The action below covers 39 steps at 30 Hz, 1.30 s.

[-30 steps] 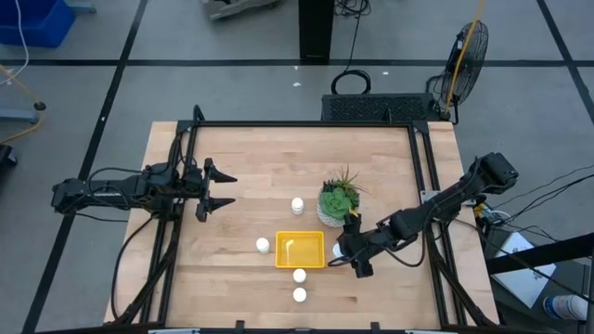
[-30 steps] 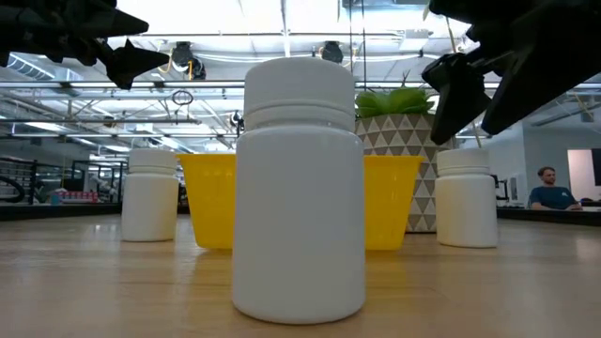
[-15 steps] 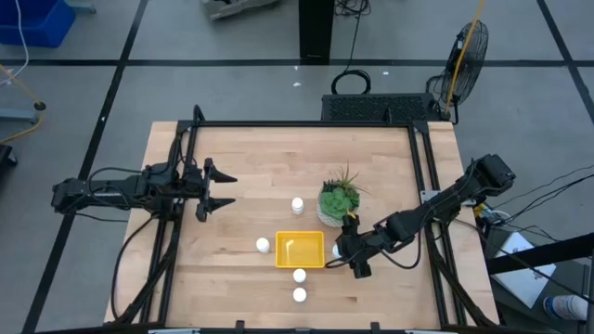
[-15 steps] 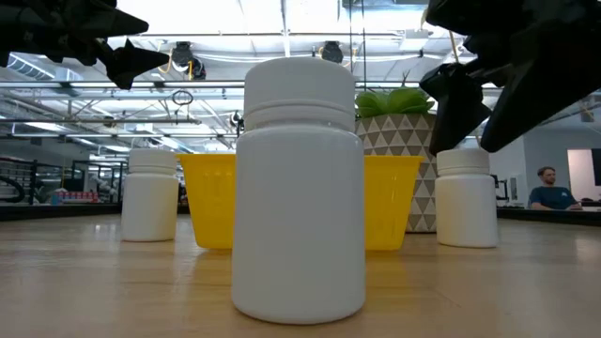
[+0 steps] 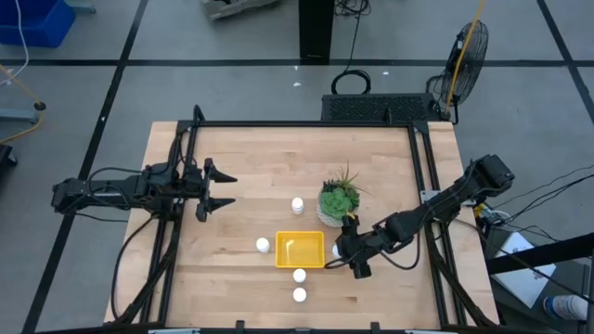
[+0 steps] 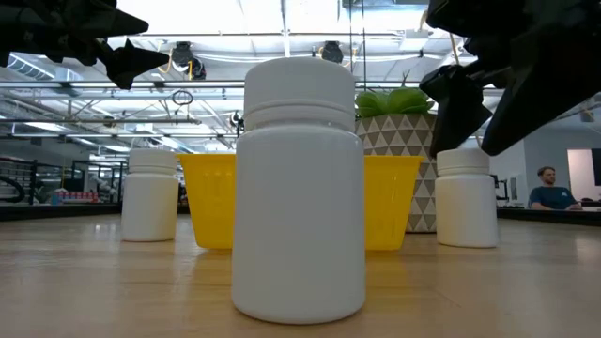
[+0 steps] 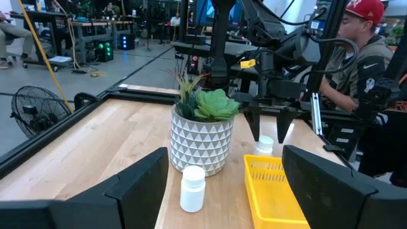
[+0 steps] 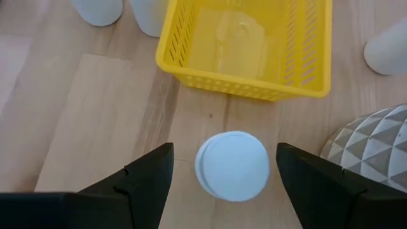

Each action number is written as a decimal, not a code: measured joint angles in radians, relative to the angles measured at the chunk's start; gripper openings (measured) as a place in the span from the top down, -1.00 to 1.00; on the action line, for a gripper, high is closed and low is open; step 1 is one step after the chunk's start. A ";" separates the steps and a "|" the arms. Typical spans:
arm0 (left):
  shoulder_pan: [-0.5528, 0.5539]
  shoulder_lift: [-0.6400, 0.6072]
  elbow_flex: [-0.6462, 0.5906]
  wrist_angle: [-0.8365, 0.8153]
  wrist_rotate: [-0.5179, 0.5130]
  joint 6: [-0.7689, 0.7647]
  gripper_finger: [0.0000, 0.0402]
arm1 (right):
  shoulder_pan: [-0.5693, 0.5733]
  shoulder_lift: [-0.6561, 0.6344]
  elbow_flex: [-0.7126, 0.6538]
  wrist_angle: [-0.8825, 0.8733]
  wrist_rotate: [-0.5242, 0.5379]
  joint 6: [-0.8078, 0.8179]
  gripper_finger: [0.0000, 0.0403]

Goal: Pick and place pill bottles into a basket
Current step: Put the white pill bottle into the yellow bin

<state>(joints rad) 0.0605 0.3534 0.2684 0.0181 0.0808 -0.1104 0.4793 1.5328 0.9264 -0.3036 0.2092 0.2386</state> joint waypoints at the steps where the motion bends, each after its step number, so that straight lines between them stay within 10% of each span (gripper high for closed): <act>1: 0.000 0.000 0.000 0.000 0.002 0.000 -0.54 | 0.000 0.002 0.000 -0.004 0.001 0.000 -0.34; 17: 0.000 0.000 0.000 0.001 0.007 0.000 -0.54 | 0.000 0.001 0.000 -0.009 0.002 0.003 -0.32; 39: 0.000 0.000 0.000 0.001 0.007 -0.002 -0.54 | 0.000 0.001 0.000 -0.010 0.000 -0.013 0.25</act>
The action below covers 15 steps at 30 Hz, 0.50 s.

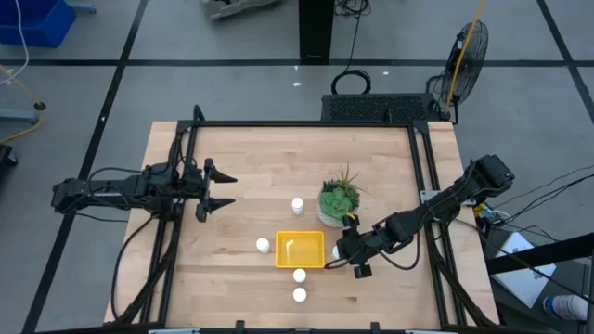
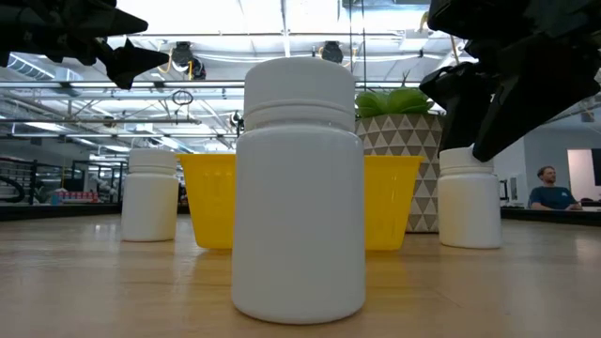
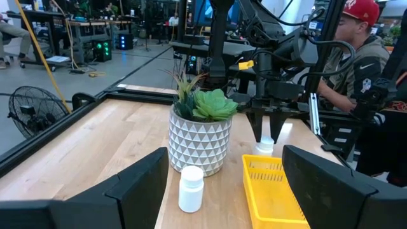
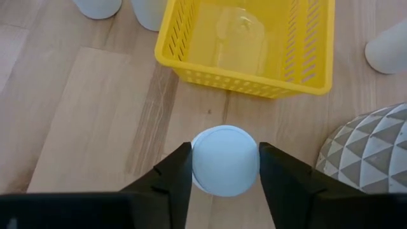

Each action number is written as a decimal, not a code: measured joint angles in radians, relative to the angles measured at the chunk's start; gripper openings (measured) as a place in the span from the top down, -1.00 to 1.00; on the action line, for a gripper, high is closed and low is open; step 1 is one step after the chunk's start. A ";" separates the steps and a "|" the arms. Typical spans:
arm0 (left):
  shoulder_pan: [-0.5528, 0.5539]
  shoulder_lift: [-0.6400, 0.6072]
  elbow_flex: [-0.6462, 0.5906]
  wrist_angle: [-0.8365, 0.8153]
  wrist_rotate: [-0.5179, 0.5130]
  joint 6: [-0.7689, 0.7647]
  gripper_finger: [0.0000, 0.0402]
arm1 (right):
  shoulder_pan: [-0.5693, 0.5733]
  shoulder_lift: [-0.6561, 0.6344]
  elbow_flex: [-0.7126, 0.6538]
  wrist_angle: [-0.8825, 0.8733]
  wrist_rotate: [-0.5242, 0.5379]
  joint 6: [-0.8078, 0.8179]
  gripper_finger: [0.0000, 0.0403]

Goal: Pick and place pill bottles into a basket
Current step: Put the white pill bottle into the yellow bin

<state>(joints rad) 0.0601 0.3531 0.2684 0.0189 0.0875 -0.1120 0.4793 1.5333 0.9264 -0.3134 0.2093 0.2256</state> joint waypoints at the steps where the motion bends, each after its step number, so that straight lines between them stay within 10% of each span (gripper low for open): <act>1: 0.000 0.000 0.000 0.000 0.000 0.000 -0.54 | 0.000 0.000 0.000 0.000 0.000 0.000 0.24; 15: 0.000 0.000 0.000 0.000 0.000 0.001 -0.54 | 0.008 -0.004 0.089 -0.096 -0.006 0.008 0.28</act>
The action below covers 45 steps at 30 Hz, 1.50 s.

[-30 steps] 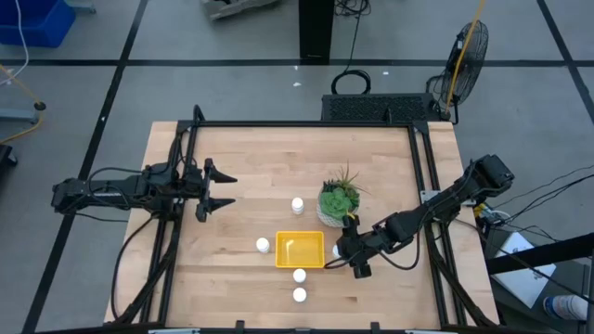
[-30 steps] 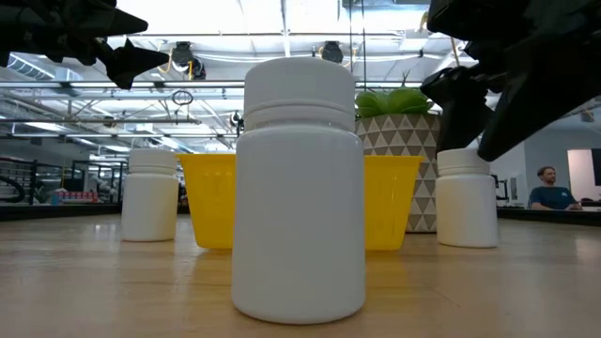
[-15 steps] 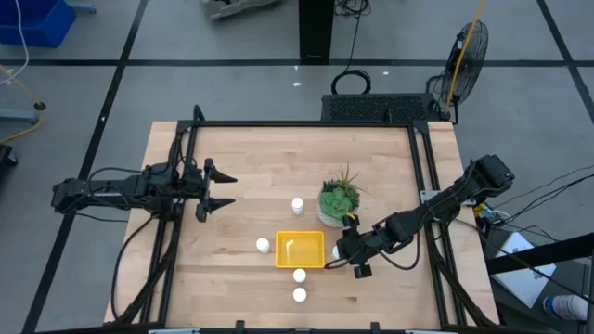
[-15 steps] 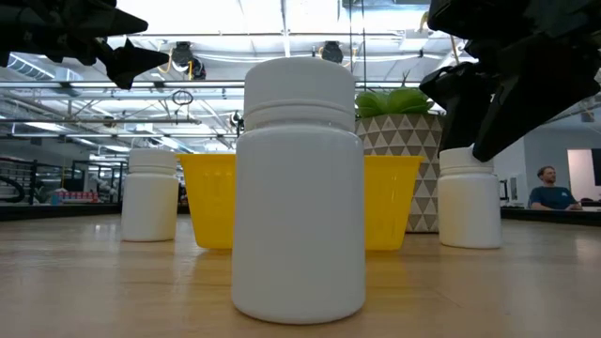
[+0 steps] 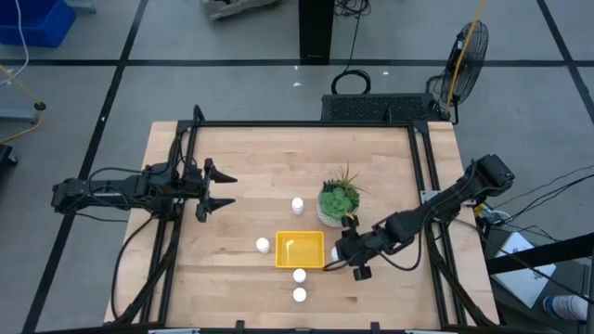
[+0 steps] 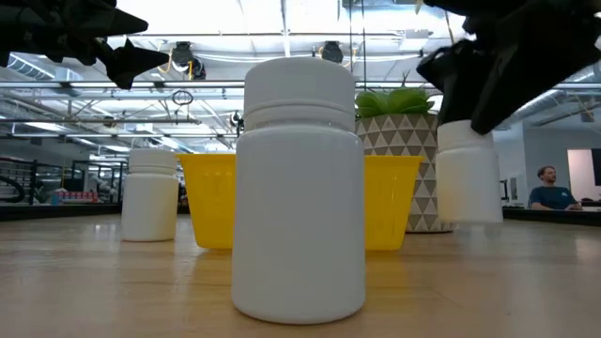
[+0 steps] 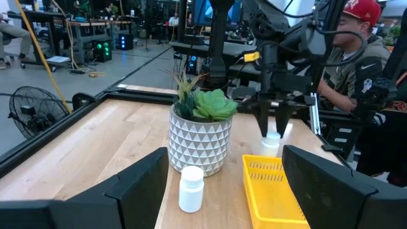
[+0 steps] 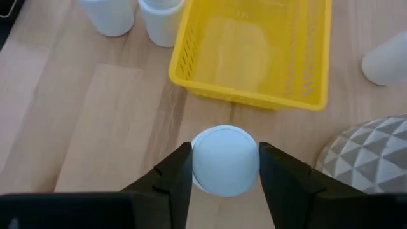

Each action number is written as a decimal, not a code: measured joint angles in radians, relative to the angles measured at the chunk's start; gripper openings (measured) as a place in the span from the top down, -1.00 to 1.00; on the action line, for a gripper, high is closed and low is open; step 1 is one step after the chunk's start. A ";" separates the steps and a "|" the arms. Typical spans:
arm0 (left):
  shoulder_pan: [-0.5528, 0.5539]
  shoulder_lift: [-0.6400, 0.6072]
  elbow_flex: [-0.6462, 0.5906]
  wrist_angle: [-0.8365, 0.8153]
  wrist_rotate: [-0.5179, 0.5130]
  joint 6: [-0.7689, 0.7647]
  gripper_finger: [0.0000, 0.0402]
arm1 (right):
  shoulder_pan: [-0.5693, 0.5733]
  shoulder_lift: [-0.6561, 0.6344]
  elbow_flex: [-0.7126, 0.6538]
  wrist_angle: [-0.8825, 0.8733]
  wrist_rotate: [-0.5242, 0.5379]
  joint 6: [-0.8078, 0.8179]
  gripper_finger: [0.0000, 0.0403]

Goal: Pick and place pill bottles into a basket
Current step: Put the white pill bottle into the yellow bin

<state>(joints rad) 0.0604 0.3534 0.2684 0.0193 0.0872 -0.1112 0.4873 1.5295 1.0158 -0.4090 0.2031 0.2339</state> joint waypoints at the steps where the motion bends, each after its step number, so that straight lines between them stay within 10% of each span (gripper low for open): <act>1: 0.000 0.000 0.000 0.000 0.000 0.000 -0.54 | 0.000 0.000 0.016 -0.014 0.000 -0.007 0.28; 45: 0.000 0.000 0.000 -0.001 0.004 -0.003 -0.54 | -0.147 0.060 0.169 0.046 -0.107 -0.302 0.27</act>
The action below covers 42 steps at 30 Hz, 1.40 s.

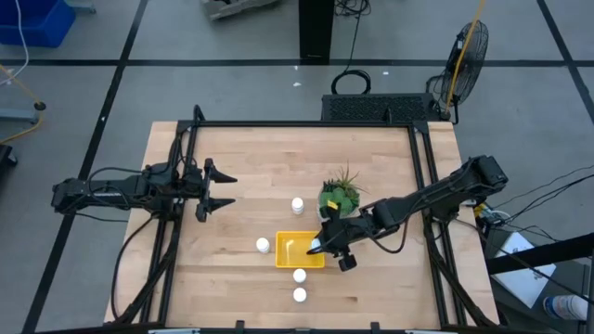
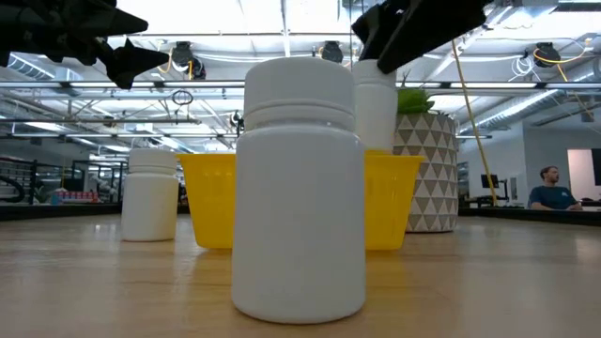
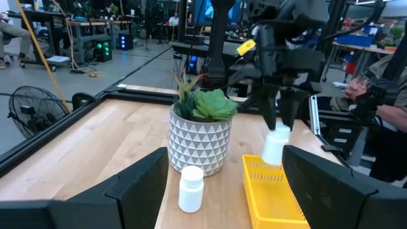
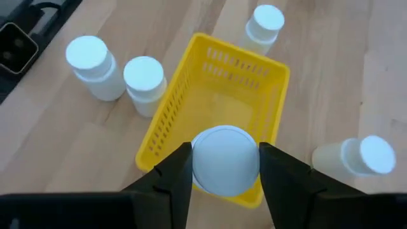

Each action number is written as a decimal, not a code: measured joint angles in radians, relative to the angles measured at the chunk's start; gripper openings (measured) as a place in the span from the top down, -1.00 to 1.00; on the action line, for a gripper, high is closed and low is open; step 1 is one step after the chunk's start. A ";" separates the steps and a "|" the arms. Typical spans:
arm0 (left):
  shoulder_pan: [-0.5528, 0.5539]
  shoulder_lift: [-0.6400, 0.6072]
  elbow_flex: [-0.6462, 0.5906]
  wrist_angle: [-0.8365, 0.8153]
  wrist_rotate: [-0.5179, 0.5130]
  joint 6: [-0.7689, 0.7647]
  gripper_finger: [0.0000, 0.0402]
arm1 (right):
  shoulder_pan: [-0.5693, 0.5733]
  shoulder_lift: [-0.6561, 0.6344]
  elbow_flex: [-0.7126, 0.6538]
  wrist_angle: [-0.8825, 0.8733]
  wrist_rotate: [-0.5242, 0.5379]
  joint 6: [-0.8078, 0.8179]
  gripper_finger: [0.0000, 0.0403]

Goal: Pick and place pill bottles into a basket
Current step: Put the white pill bottle into the yellow bin

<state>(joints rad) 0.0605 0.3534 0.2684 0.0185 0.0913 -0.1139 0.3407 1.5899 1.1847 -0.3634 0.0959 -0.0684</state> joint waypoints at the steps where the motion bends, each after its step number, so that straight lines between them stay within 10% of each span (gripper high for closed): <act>1: 0.000 0.000 0.000 0.000 0.006 0.000 -0.54 | -0.002 0.011 0.000 0.001 0.000 0.000 0.27; 42: -0.006 0.000 0.000 -0.026 0.067 -0.004 -0.54 | -0.081 0.136 -0.017 0.074 -0.048 -0.059 0.25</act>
<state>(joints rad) 0.0544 0.3534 0.2684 -0.0077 0.1585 -0.1181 0.2596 1.7260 1.1675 -0.2893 0.0479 -0.1275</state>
